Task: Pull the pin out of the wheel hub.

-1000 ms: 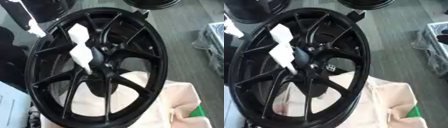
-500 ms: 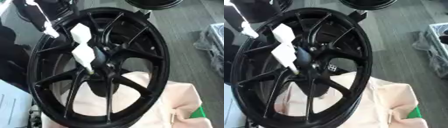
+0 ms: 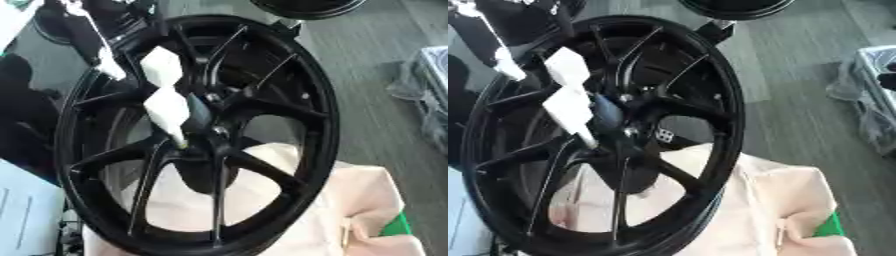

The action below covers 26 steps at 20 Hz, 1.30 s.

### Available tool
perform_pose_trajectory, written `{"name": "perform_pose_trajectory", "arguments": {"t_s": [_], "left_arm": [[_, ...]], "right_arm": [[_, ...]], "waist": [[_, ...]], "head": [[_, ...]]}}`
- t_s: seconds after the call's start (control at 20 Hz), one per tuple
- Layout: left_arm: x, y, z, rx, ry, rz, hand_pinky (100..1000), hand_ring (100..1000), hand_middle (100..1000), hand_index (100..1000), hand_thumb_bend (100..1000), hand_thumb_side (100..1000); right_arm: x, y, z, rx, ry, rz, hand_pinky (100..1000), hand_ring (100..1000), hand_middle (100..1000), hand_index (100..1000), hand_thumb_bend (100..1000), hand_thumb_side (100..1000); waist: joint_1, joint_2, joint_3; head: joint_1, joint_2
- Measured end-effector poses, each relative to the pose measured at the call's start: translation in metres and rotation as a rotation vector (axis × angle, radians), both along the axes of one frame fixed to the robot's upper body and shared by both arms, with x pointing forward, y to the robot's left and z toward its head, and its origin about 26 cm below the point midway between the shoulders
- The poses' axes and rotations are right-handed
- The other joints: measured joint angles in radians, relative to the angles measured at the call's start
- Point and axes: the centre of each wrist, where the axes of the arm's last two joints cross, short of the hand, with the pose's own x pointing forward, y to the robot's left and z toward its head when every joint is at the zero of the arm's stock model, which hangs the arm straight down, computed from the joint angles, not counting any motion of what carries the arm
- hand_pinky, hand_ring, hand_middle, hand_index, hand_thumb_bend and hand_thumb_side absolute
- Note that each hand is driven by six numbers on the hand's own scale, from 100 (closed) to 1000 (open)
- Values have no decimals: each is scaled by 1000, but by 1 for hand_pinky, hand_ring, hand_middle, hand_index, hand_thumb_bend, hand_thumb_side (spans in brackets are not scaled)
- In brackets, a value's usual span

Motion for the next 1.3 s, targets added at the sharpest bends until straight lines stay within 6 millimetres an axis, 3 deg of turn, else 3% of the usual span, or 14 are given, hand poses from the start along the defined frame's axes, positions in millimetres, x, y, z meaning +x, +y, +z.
{"name": "perform_pose_trajectory", "arguments": {"t_s": [0.6, 1.3], "left_arm": [[5, -3, -5, 10, -7, 2, 832, 830, 769, 802, 646, 219], [0, -13, -3, -20, 19, -62, 827, 837, 776, 793, 648, 231]], "right_arm": [[2, 1, 0, -1, 7, 9, 712, 617, 581, 727, 100, 613], [3, 3, -2, -10, 29, 18, 710, 616, 580, 725, 100, 611]], "waist": [[6, 0, -5], [10, 0, -10]], "head": [[1, 0], [7, 0]]}}
